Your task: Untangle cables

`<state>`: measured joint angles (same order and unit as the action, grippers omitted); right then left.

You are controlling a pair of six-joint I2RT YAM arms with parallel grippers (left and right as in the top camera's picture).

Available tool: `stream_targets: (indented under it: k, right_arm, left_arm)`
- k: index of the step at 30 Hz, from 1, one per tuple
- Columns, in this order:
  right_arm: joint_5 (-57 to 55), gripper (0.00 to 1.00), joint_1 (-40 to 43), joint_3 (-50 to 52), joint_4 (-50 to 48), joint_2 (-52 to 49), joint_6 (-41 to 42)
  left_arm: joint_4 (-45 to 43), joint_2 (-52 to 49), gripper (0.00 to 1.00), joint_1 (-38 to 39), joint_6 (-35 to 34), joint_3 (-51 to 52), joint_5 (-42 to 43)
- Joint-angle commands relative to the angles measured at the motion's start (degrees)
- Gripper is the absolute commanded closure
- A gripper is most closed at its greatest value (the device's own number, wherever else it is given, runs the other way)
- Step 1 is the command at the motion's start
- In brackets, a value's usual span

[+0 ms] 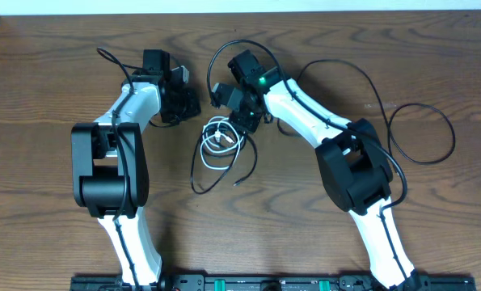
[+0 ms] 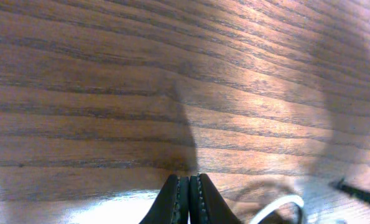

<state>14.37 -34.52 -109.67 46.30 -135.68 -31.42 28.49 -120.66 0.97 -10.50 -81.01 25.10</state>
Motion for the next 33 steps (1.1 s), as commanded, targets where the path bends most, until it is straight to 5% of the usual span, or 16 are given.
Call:
stream_targets:
  k: [1,12,16,23,27,33]
  right_arm:
    - [5.68,0.60,-1.07,-0.15,1.62,2.34,0.98]
    - [5.66,0.54,-2.12,-0.15,5.77,2.32,0.20]
    - [1.77,0.67,-2.12,-0.15,3.89,2.27,-0.11]
    - [-11.63,0.91,-1.11,-0.15,-2.73,2.27,15.67]
    - [-14.25,0.93,1.11,-0.15,-3.37,2.27,27.45]
    - [-14.16,0.89,4.39,-0.15,-3.28,2.29,34.38]
  left_arm:
    - [0.31,-1.07,0.92,0.02,-0.31,0.44,-0.72]
    - [0.31,-1.07,0.92,0.02,-0.28,0.44,-0.72]
    - [0.33,-1.07,0.92,0.02,-0.28,0.44,-0.72]
    - [0.33,-1.07,0.92,0.02,-0.28,0.44,-0.70]
    - [0.55,-1.07,0.91,0.02,-0.28,0.44,-0.44]
    - [0.63,-1.07,0.91,0.02,-0.28,0.44,-0.07]
